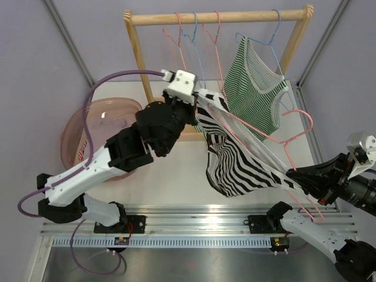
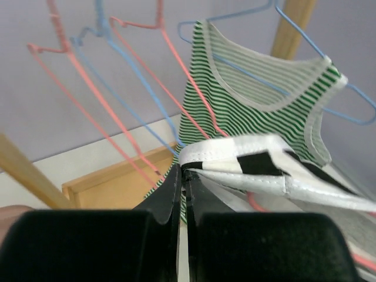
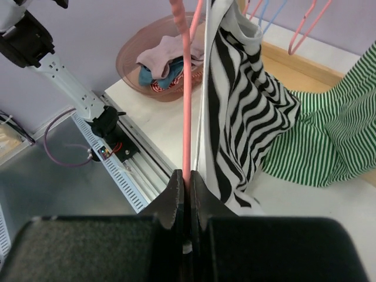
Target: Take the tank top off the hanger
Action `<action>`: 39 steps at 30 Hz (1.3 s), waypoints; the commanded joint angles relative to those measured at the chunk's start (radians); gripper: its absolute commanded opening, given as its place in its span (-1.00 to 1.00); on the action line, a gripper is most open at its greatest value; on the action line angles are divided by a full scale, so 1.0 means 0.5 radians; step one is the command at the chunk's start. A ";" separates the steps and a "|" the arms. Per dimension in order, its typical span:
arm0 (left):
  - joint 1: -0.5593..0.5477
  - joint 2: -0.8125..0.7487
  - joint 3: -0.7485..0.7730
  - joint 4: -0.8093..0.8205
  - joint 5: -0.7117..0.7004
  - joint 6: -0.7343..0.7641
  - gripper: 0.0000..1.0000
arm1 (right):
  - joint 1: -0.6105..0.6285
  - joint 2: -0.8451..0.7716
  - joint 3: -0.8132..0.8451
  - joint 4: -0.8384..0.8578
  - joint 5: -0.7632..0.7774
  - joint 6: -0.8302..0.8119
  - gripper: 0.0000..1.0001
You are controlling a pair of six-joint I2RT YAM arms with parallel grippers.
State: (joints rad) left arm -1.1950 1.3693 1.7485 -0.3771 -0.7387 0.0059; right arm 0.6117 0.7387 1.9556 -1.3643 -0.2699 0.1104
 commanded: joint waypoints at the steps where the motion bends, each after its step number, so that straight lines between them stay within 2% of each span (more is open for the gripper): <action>1: 0.040 -0.265 0.004 0.202 -0.488 -0.107 -1.00 | 0.068 -0.039 0.126 0.001 -0.073 -0.058 -1.00; 6: 0.095 -0.352 0.019 0.024 -0.523 -0.223 -1.00 | 0.071 0.001 0.102 0.117 -0.331 -0.077 -1.00; 9: 0.095 -0.419 -0.030 -0.138 -0.434 -0.334 -1.00 | 0.071 -0.035 -0.128 0.430 -0.500 -0.031 -1.00; 12: 0.095 -0.554 -0.217 -0.273 -0.299 -0.438 -1.00 | 0.071 -0.124 -0.559 0.914 -0.610 0.055 -1.00; 13: 0.095 -0.594 -0.302 -0.307 -0.253 -0.490 -1.00 | 0.071 -0.155 -0.649 1.180 -0.608 0.067 -1.00; 15: 0.095 -0.701 -0.398 -0.371 -0.177 -0.524 -1.00 | 0.071 -0.216 -0.818 1.430 -0.547 0.113 -1.00; 16: 0.095 -0.735 -0.502 -0.420 -0.070 -0.558 -1.00 | 0.071 -0.232 -0.968 1.662 -0.467 0.144 -1.00; 18: 0.095 -0.864 -0.616 -0.418 0.087 -0.555 -1.00 | 0.071 -0.256 -1.176 1.899 -0.378 0.187 -1.00; 19: 0.095 -0.910 -0.689 -0.397 0.264 -0.558 -1.00 | 0.071 -0.253 -1.238 2.119 -0.368 0.208 -1.00; 21: 0.092 -1.063 -0.892 -0.314 0.540 -0.558 -1.00 | 0.071 -0.232 -1.388 2.323 -0.368 0.273 -1.00; 22: 0.092 -1.121 -0.953 -0.286 0.602 -0.582 -1.00 | 0.071 -0.220 -1.432 2.512 -0.374 0.303 -1.00; 25: 0.095 -1.259 -1.116 -0.273 0.628 -0.680 -1.00 | 0.071 -0.161 -1.530 2.786 -0.405 0.393 -1.00; 30: 0.095 -1.379 -1.162 -0.408 0.297 -0.776 -1.00 | 0.071 -0.091 -1.503 2.750 -0.396 0.365 -1.00; 32: 0.092 -1.380 -1.165 -0.424 0.315 -0.767 -1.00 | 0.071 -0.082 -1.527 2.793 -0.368 0.390 -1.00; 35: 0.092 -1.355 -1.236 -0.409 0.416 -0.760 -1.00 | 0.068 -0.088 -1.601 2.921 -0.243 0.475 -1.00; 36: 0.092 -1.355 -1.278 -0.345 0.540 -0.748 -1.00 | 0.068 -0.109 -1.692 3.001 -0.164 0.512 -1.00; 38: 0.095 -1.367 -1.450 -0.231 0.700 -0.724 -1.00 | 0.071 -0.131 -1.821 3.384 -0.123 0.625 -1.00; 39: 0.095 -1.364 -1.508 -0.085 0.893 -0.718 -1.00 | 0.068 -0.140 -1.956 3.686 -0.074 0.668 -1.00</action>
State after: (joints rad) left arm -1.1488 0.6792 1.0740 -0.5488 -0.4763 -0.3553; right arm 0.6399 0.6773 1.0702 0.1390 -0.3973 0.3595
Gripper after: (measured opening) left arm 0.012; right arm 0.030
